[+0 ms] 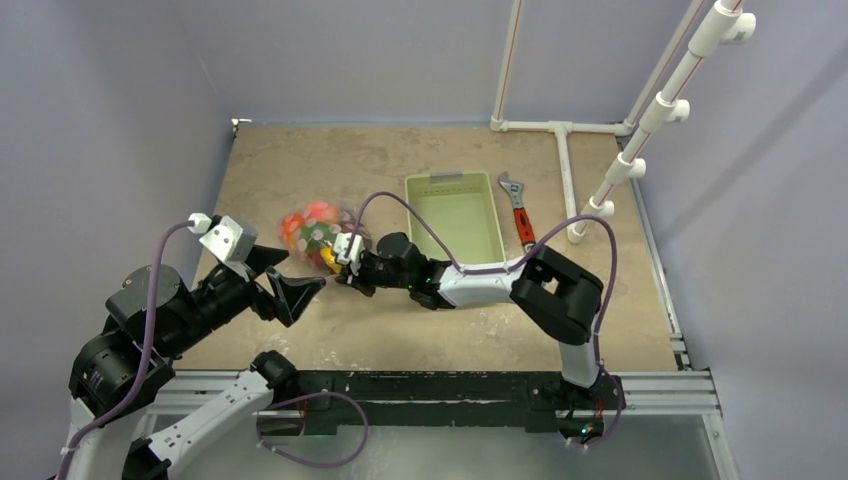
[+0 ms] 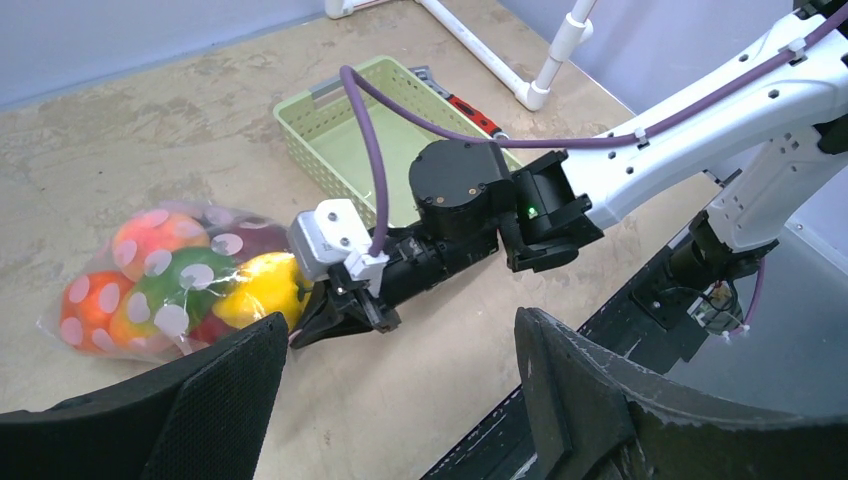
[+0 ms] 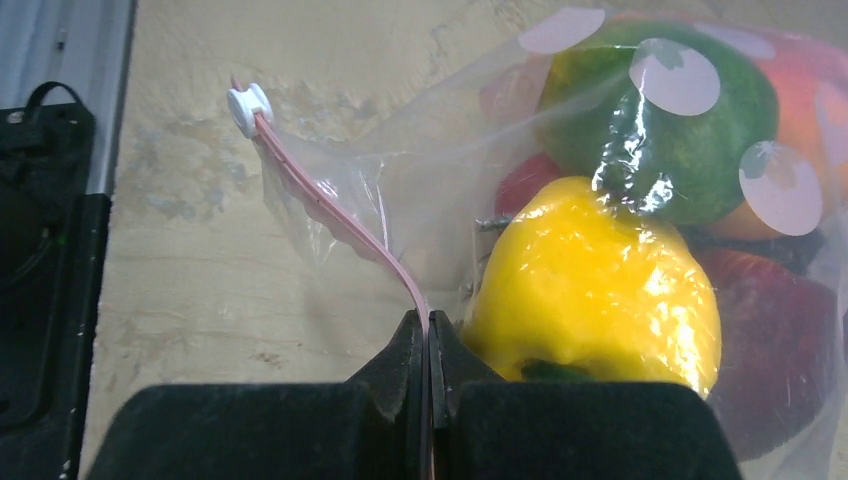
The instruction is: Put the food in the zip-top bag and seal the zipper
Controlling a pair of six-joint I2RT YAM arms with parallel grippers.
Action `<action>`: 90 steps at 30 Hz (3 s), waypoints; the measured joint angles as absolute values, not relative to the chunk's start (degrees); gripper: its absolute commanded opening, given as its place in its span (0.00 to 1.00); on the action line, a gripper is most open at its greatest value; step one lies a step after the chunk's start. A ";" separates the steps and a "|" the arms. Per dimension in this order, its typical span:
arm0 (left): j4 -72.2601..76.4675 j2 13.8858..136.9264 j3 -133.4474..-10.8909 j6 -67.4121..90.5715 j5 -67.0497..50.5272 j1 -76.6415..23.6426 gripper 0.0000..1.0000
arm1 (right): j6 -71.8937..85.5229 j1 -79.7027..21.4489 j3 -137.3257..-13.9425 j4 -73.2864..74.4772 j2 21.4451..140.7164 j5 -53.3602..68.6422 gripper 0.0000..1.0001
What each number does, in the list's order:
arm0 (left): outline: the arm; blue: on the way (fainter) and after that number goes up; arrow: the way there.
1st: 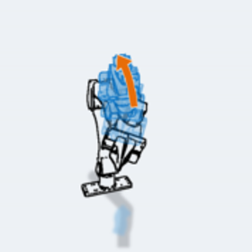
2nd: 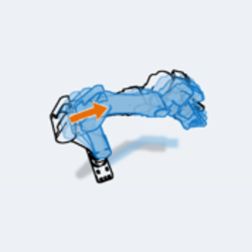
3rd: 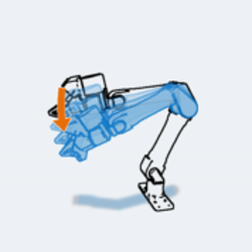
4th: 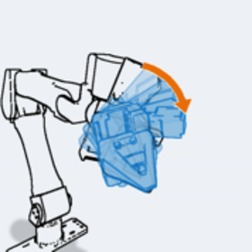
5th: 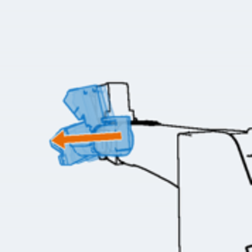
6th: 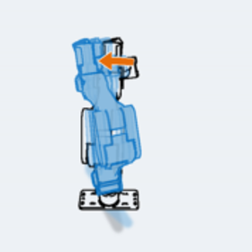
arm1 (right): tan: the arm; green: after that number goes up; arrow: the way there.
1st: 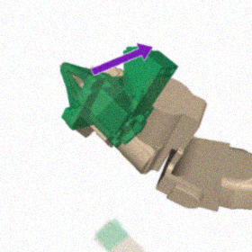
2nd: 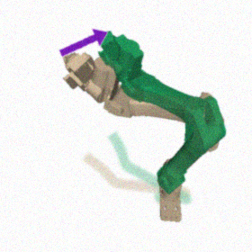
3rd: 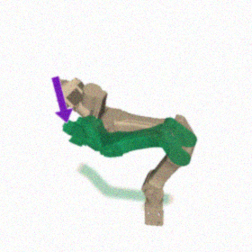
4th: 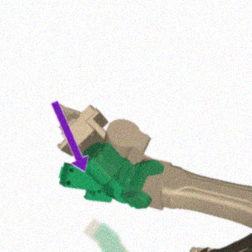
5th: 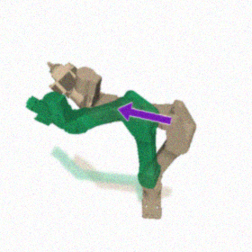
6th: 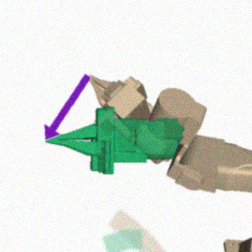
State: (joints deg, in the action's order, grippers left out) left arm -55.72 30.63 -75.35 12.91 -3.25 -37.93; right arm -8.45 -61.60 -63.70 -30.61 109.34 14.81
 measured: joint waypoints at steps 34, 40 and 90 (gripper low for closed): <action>-52.77 30.15 -70.17 12.99 0.14 -37.93 0.85 | -2.52 -61.32 -53.76 -29.89 77.65 -4.29 0.92; -51.55 31.14 -68.20 13.13 1.85 -37.93 0.92 | -0.45 -61.06 -52.29 -27.68 67.85 -13.08 0.99; -30.02 38.04 -46.06 18.02 -0.89 -20.64 0.99 | 17.54 -30.74 -45.43 -11.73 42.94 -3.46 0.99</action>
State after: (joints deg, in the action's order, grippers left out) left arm -30.02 38.04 -46.06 18.02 -0.89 -20.64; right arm 17.54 -30.74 -45.43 -11.73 42.94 -3.46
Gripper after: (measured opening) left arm 0.990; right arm 0.987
